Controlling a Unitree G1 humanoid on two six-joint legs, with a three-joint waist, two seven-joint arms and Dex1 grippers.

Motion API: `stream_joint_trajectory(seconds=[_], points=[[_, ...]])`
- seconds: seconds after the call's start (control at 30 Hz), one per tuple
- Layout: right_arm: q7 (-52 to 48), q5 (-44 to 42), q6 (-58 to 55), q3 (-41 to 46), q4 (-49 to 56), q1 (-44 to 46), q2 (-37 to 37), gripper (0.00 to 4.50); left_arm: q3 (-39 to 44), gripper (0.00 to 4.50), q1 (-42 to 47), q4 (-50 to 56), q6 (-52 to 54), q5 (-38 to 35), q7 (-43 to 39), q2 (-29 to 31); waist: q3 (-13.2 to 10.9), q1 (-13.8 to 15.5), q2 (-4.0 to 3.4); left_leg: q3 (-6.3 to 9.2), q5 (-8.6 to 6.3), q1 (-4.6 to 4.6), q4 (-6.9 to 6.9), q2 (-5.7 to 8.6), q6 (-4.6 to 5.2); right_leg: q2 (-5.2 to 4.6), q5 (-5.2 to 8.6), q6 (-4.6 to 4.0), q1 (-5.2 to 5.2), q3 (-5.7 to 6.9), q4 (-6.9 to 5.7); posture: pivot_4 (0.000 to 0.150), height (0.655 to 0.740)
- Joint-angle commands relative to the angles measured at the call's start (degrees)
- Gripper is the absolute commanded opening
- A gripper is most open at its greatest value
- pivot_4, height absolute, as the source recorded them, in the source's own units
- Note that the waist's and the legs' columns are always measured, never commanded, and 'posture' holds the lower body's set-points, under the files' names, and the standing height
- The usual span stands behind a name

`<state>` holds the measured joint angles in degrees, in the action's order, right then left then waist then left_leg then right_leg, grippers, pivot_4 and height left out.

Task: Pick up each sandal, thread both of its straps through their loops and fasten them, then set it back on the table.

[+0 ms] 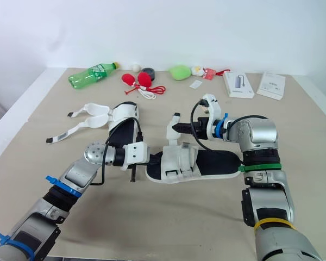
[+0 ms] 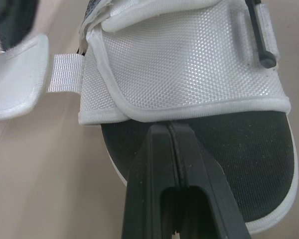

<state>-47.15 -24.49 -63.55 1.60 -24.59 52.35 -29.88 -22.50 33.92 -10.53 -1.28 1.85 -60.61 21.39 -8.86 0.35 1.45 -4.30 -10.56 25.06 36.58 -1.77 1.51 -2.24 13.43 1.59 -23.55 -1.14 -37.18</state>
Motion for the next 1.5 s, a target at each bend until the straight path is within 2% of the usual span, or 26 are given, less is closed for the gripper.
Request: stream_joint_trajectory(seconds=[0.03, 0.27, 0.53, 0.87, 0.9, 0.97, 1.1, 1.13, 1.23, 1.27, 1.4, 1.5], points=[[-0.1, -1.3, -0.8, 1.5, -3.2, 3.1, 1.5, 4.38, -1.3, 0.0, -1.0, 0.1, 0.5, 0.5, -1.1, 0.5, 0.0, -0.1, 0.0, 0.0, 0.0, 0.0, 0.0, 0.0, 0.0, 0.01, 0.0, 0.0, 0.0, 0.0, 0.0, 0.15, 0.74], [-2.1, -2.4, -2.2, 1.7, -11.2, 7.9, 5.1, 4.38, -1.3, 0.0, -1.0, 0.2, 0.6, 0.5, -1.0, 0.6, 0.0, -0.1, -0.01, -0.04, 0.0, 0.01, 0.0, 0.0, 0.0, 0.02, 0.0, 0.01, -0.02, -0.02, 0.0, 0.15, 0.74], [1.5, -1.4, 4.5, 6.1, -25.6, 14.3, 9.8, 4.38, -1.2, 0.0, -1.4, 0.9, 1.0, 0.5, -0.8, 0.6, 0.0, -0.2, -0.01, -0.05, 0.0, 0.01, -0.02, 0.02, 0.0, 0.0, 0.0, 0.01, -0.02, -0.02, -0.01, 0.15, 0.74], [2.1, 0.6, 14.8, 9.7, -39.1, 20.6, 10.5, 4.38, -1.0, 0.0, -1.6, 1.3, 1.3, 0.6, -0.4, 0.6, 0.0, -0.2, -0.02, -0.05, 0.0, 0.01, -0.06, 0.01, 0.0, 0.03, 0.0, 0.02, -0.04, -0.02, -0.01, 0.15, 0.74], [2.6, 0.4, 15.4, 10.4, -39.9, 21.1, 10.5, 3.99, -1.0, 0.0, -1.7, 1.4, 1.4, 0.6, -0.4, 0.6, 0.0, -0.2, -0.02, -0.06, 0.0, 0.01, -0.06, 0.01, 0.0, 0.03, 0.0, 0.01, -0.04, -0.02, -0.01, 0.15, 0.74], [3.6, 0.8, 16.9, 11.2, -41.2, 21.8, 10.4, 3.69, -1.0, 0.0, -1.8, 1.6, 1.5, 0.6, -0.4, 0.7, 0.0, -0.2, -0.03, -0.05, 0.0, 0.01, -0.06, 0.01, 0.0, 0.03, 0.0, 0.01, -0.04, -0.02, -0.01, 0.15, 0.74], [2.4, 1.8, 18.9, 11.3, -42.3, 22.4, 10.2, 2.08, -1.1, 0.0, -2.2, 2.2, 1.8, 0.6, -0.4, 0.6, 0.0, -0.2, -0.03, -0.06, 0.0, 0.01, -0.07, 0.01, 0.0, 0.02, 0.0, 0.01, -0.05, -0.03, -0.01, 0.15, 0.74], [1.9, 1.8, 19.4, 11.4, -42.3, 22.5, 10.2, 1.48, -1.1, 0.0, -2.2, 2.3, 1.9, 0.6, -0.4, 0.7, 0.0, -0.2, -0.03, -0.06, 0.0, 0.01, -0.08, 0.01, 0.0, 0.02, 0.0, 0.01, -0.05, -0.03, -0.01, 0.15, 0.74], [-0.5, 2.5, 19.8, 10.5, -41.6, 22.5, 10.0, 0.38, -1.1, 0.0, -2.3, 2.4, 2.0, 0.7, -0.4, 0.7, 0.0, -0.2, -0.03, -0.07, 0.0, 0.02, -0.11, 0.01, 0.0, 0.02, 0.0, 0.01, -0.07, -0.04, -0.01, 0.15, 0.74], [-2.0, 3.2, 20.2, 9.5, -40.7, 22.2, 9.9, 0.17, -1.1, 0.0, -2.3, 2.4, 2.0, 0.7, -0.5, 0.8, 0.0, -0.2, -0.03, -0.07, 0.0, 0.02, -0.12, 0.01, 0.0, 0.02, 0.0, 0.01, -0.08, -0.03, -0.01, 0.15, 0.74], [-9.5, 6.6, 26.4, 4.4, -34.7, 19.2, 9.4, 0.17, -1.2, 0.0, -2.3, 2.5, 2.0, 0.7, -0.6, 0.8, 0.0, -0.2, -0.04, -0.08, 0.0, 0.02, -0.12, 0.01, 0.0, 0.03, 0.0, 0.0, -0.09, -0.04, -0.01, 0.15, 0.74], [-15.8, 9.5, 39.3, 0.0, -23.0, 13.1, 8.3, 0.17, -1.3, 0.0, -2.2, 2.4, 2.0, 0.6, -0.8, 0.6, 0.0, -0.2, -0.04, -0.06, 0.0, 0.03, -0.12, 0.01, 0.0, 0.04, 0.01, 0.02, -0.09, -0.03, -0.01, 0.15, 0.74]])
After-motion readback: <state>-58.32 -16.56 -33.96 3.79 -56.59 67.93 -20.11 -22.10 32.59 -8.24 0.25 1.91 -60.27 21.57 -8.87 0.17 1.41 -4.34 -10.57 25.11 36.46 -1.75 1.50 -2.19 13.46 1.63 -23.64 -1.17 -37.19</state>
